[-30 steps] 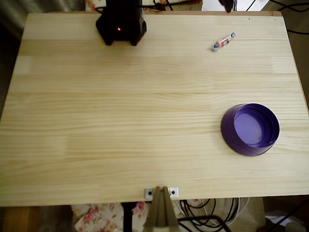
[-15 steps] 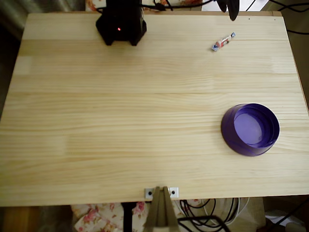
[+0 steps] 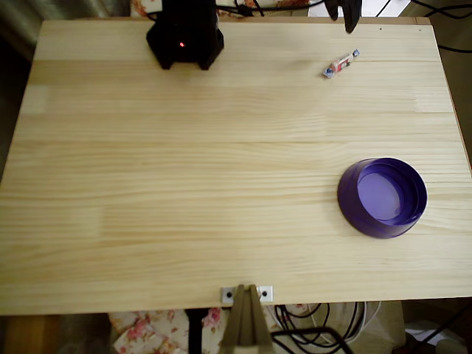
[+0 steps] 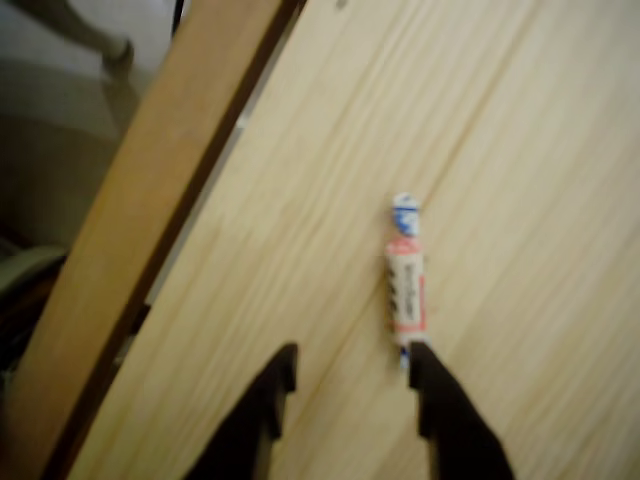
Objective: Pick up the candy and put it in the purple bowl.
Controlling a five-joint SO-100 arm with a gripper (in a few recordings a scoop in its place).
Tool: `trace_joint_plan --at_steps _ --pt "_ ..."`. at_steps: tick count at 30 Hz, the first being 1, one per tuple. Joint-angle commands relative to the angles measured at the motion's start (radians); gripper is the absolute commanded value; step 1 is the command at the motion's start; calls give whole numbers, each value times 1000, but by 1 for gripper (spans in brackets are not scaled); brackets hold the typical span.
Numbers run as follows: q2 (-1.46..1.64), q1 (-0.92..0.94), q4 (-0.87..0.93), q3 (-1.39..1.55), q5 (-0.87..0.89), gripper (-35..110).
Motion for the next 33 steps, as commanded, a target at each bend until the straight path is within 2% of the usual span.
trace_joint_plan --at_steps 1,13,21,33 --pt "-14 20 -18 -123 -40 18" --pt "-115 112 64 -262 -152 22" --pt "-218 123 23 -316 -178 22" --pt "-233 132 -48 -218 -161 22"
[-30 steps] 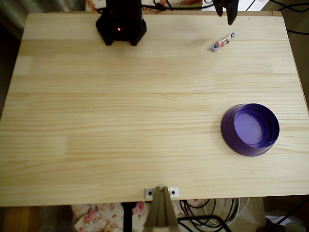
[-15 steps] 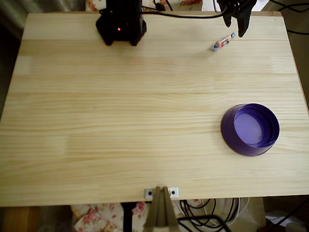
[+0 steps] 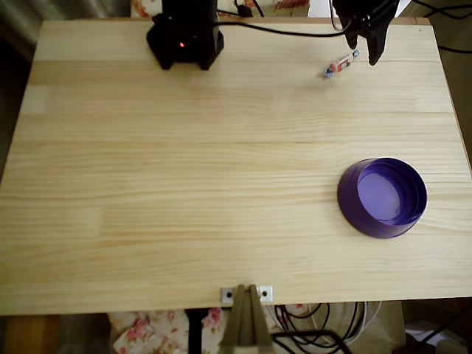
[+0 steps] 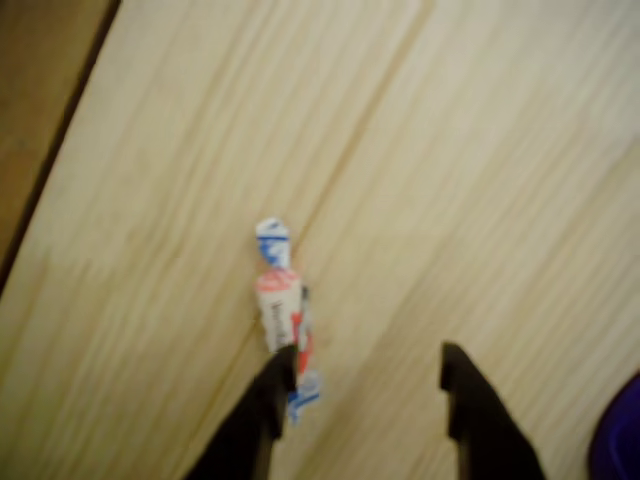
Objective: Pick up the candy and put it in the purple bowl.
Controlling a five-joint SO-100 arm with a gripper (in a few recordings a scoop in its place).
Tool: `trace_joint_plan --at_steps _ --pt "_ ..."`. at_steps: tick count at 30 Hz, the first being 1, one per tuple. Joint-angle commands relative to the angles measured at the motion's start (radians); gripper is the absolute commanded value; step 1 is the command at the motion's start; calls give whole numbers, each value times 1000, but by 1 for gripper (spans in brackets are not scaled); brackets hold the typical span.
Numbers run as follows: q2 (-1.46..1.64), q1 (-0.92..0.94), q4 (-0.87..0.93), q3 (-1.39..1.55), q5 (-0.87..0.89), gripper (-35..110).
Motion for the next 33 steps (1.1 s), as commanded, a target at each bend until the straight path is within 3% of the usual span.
trace_joint_plan --at_steps 1,17,23,33 --pt "29 -14 -26 15 -5 22" --pt "114 -57 -21 106 55 22" --pt "152 -66 66 55 61 21" --pt "117 -31 252 -101 -75 25"
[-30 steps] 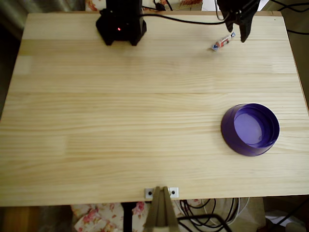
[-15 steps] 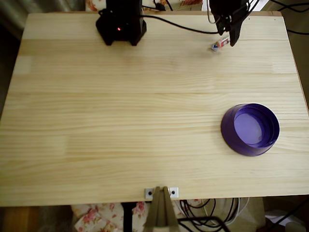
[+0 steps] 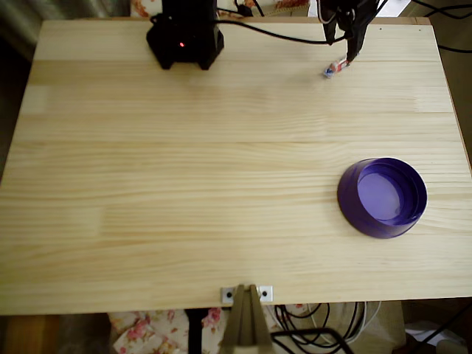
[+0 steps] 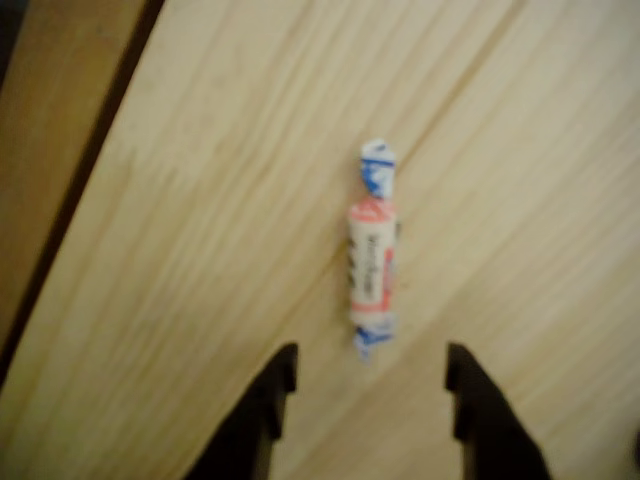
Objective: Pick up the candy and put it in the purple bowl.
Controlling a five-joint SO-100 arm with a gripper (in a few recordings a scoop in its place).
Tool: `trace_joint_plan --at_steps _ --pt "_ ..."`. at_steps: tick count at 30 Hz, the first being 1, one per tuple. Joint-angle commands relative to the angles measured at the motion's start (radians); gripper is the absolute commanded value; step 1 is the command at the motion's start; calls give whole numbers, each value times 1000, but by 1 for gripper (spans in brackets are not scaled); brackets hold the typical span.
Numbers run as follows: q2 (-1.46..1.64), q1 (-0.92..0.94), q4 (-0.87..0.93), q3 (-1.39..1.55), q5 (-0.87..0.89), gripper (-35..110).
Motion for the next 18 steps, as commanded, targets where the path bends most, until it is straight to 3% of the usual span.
trace_joint_plan --at_steps 1,6,9,18 --pt "71 5 52 -115 -54 25" --pt "91 14 86 -103 -63 27" --pt "202 14 -29 40 -92 25" --pt "163 21 -29 48 -155 25"
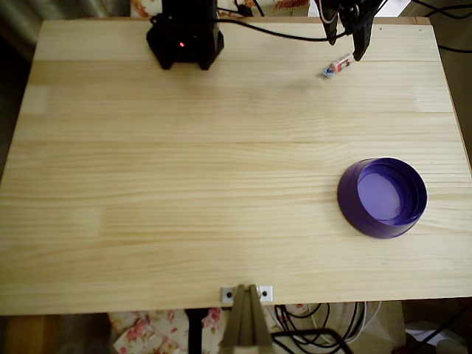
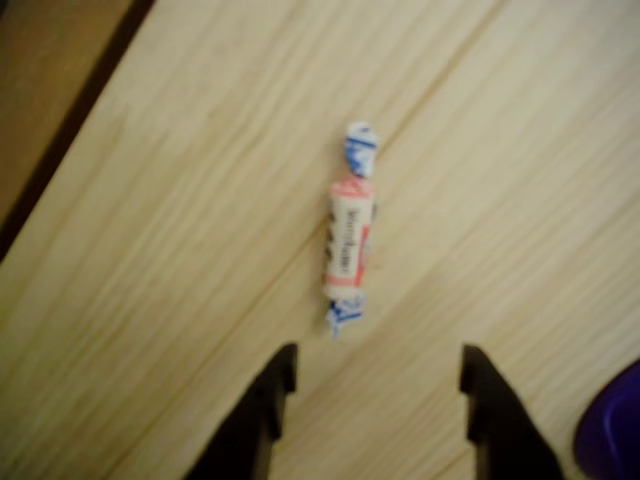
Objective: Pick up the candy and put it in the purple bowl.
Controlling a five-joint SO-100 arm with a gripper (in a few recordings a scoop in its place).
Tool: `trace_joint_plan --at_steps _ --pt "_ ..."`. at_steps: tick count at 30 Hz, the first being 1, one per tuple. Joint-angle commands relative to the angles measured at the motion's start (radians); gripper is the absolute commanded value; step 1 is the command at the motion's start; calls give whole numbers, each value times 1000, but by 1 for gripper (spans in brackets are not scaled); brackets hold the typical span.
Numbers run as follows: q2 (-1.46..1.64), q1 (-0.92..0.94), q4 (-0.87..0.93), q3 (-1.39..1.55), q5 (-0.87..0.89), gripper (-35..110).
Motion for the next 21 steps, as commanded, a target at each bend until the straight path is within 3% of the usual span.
trace_joint_plan --at_steps 1,21 --pt "67 -6 -8 -14 -15 25" --pt "-66 -71 -117 -52 43 22"
